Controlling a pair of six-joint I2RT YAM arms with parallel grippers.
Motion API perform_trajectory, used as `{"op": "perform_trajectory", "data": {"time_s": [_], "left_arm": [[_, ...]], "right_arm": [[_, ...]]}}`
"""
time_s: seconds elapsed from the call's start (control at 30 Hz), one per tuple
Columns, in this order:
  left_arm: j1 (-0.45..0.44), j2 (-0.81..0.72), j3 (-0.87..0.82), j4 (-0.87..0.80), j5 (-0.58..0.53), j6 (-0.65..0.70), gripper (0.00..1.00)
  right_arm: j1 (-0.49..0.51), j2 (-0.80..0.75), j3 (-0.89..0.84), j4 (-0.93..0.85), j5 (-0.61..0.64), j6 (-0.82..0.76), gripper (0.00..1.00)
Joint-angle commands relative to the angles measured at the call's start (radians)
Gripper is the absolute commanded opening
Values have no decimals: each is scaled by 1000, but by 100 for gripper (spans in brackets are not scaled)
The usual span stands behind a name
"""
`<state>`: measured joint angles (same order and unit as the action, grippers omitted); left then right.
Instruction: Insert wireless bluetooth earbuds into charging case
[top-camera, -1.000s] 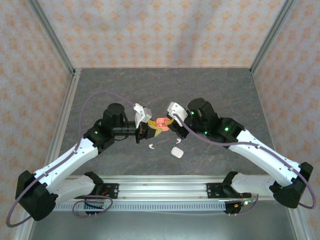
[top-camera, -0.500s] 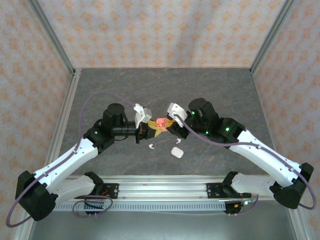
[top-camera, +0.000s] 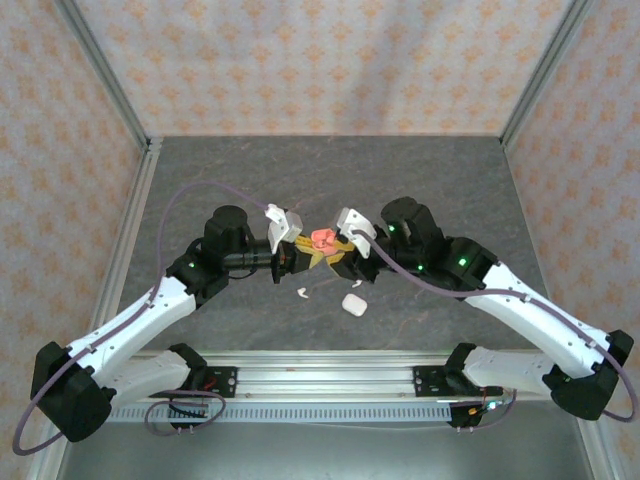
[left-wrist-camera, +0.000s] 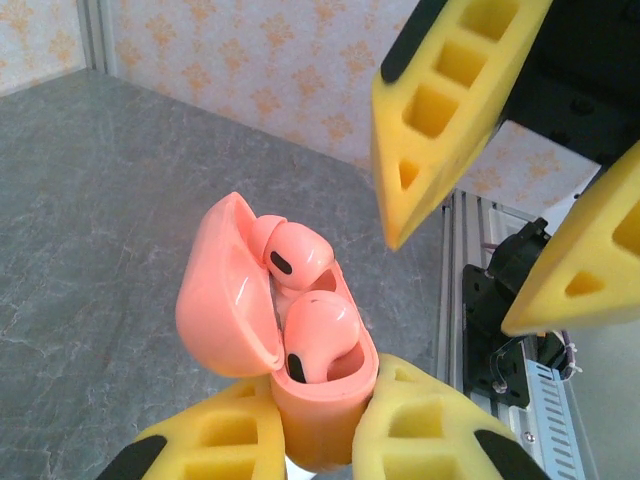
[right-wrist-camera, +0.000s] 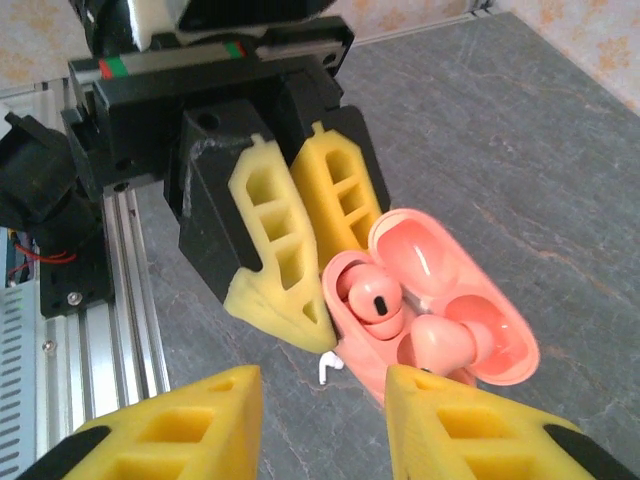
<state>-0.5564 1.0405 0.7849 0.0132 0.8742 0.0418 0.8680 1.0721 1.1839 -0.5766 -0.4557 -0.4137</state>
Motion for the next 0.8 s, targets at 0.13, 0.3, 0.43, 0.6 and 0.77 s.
{"op": "perform_trajectory", "data": {"time_s": [0.13, 0.3, 0.43, 0.6, 0.77], "left_arm": [[-3, -25, 16, 40, -13, -8, 0], [-3, -32, 12, 38, -14, -8, 0], [-3, -34, 11, 40, -13, -9, 0], [-3, -37, 11, 37, -19, -11, 0], [-3, -41, 7, 36, -27, -12, 0]], "right_arm": [[-13, -35, 93, -27, 45, 91, 37], [-65, -26, 139, -35, -18, 195, 37], [-93, -5, 131, -29, -58, 280, 37], [-95, 32, 135, -32, 10, 409, 38], [-55, 75, 160, -61, 111, 510, 42]]}}
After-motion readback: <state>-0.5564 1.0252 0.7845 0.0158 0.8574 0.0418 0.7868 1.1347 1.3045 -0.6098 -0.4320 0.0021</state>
